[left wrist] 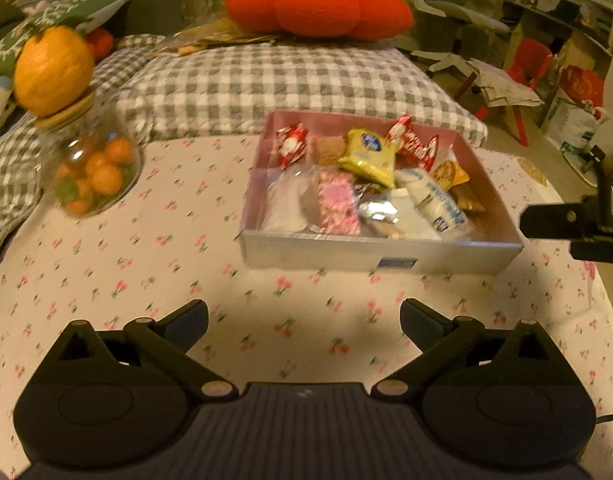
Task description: Organize snacks
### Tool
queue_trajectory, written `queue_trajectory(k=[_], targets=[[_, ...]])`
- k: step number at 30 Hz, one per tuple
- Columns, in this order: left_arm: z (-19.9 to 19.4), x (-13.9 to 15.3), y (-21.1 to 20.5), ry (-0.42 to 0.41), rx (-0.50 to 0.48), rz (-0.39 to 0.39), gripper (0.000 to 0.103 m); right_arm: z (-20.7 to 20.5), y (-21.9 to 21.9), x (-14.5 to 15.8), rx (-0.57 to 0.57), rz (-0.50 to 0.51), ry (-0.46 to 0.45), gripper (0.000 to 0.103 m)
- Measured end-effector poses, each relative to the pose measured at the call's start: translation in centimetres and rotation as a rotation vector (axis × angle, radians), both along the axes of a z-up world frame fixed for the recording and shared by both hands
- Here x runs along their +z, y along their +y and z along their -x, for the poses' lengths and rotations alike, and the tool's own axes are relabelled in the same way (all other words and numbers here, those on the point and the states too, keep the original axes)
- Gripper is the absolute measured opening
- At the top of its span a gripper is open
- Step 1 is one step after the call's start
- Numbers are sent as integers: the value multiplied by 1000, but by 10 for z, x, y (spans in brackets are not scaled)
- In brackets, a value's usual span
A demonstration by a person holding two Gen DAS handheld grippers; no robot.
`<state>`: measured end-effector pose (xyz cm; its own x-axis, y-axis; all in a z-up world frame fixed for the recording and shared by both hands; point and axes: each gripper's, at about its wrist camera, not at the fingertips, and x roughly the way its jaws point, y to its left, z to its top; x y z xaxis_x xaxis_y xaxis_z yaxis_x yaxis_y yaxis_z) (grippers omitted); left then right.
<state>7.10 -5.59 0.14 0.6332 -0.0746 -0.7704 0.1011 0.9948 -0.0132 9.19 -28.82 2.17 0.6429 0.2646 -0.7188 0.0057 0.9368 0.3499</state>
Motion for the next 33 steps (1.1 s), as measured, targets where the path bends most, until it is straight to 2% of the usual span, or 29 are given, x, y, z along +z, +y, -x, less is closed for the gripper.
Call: queue_trajectory(k=[4,10,13,16,19,27,33], targets=[[14,-2,8,-25,22,-35,102,16,13,-3,11,93,-10,91],[26,2,14,-29,37,-18,102,36,37,-11,49,206,-26,91],[33,3,13,-31,46,-18,102,43,43,-13,53,205,-12,91],[37,4,18,-3,75,14,102,49,44,-15,60,178,11,91],[39,3,22,16,89,36,102,56,50,-16,77,196,9,91],[46,-6,23,22,128,-40,102,61,58,-23,72,256,-1,91],[48,-7,22,45,124,-35,102,62,62,-19,75,280,-29,91]])
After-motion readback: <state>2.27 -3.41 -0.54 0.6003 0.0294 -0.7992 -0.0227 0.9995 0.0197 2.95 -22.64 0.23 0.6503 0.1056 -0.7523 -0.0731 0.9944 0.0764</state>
